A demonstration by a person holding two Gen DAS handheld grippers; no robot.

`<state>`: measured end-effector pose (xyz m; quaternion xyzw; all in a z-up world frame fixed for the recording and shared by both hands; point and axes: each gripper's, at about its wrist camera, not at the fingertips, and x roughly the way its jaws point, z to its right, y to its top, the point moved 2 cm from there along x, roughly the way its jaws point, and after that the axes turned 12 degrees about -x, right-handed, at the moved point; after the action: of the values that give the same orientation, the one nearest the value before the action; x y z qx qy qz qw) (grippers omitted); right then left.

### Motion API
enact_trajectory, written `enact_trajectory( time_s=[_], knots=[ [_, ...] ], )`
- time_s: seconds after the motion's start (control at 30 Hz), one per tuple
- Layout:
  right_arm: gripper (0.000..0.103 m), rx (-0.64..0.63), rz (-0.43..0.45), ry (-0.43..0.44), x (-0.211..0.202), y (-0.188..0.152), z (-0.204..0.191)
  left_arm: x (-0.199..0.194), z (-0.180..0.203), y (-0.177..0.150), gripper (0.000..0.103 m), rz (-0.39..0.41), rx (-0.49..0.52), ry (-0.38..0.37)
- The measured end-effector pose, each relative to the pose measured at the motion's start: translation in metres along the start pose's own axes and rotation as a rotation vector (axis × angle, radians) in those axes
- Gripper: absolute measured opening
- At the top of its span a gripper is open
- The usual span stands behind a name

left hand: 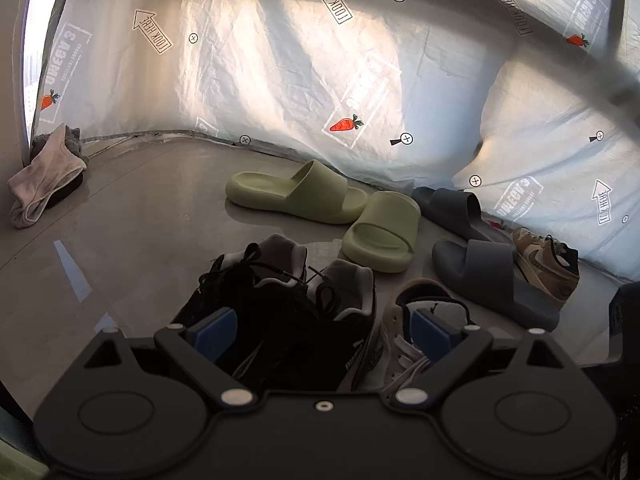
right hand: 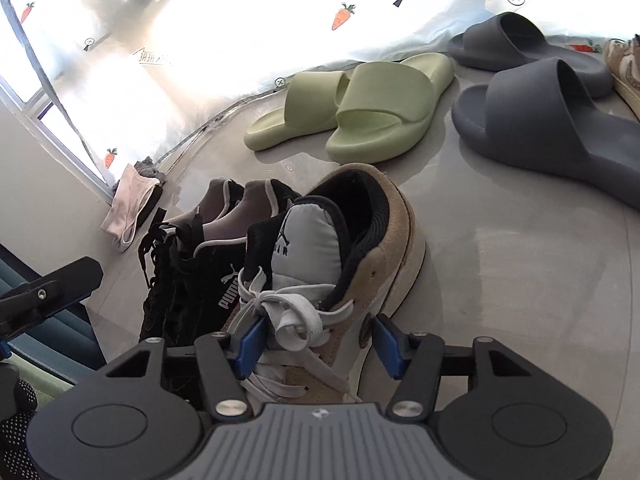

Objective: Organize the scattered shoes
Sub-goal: 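Reach the left gripper to the second tan sneaker and grasp it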

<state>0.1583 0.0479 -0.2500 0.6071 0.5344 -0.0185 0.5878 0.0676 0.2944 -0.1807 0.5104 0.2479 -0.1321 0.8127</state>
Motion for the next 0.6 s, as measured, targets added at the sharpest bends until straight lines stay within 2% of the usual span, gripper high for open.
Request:
enact_trajectory(
  time_s=[0.3, 0.4, 0.43, 0.5, 0.53, 0.6],
  knots=[
    [0.062, -0.047, -0.024, 0.033, 0.023, 0.016, -0.012, -0.002, 0.0, -0.002, 0.095, 0.0, -0.009, 0.012],
    [0.062, -0.009, -0.021, 0.049, 0.021, 0.015, -0.006, -0.002, 0.013, -0.002, 0.095, -0.009, 0.007, -0.013],
    [0.064, 0.02, -0.014, 0.048, 0.017, 0.014, -0.003, -0.002, 0.019, -0.002, 0.095, -0.011, 0.018, -0.025],
    [0.076, 0.07, 0.025, 0.01, 0.001, 0.007, 0.006, -0.001, 0.035, -0.003, 0.095, -0.013, 0.049, -0.048],
    [0.086, 0.081, 0.048, -0.023, -0.011, 0.003, 0.013, 0.0, 0.043, -0.004, 0.095, -0.014, 0.066, -0.06],
    [0.087, 0.091, 0.097, -0.104, -0.036, -0.006, 0.028, 0.005, 0.065, -0.006, 0.095, -0.031, 0.097, -0.103]
  ],
)
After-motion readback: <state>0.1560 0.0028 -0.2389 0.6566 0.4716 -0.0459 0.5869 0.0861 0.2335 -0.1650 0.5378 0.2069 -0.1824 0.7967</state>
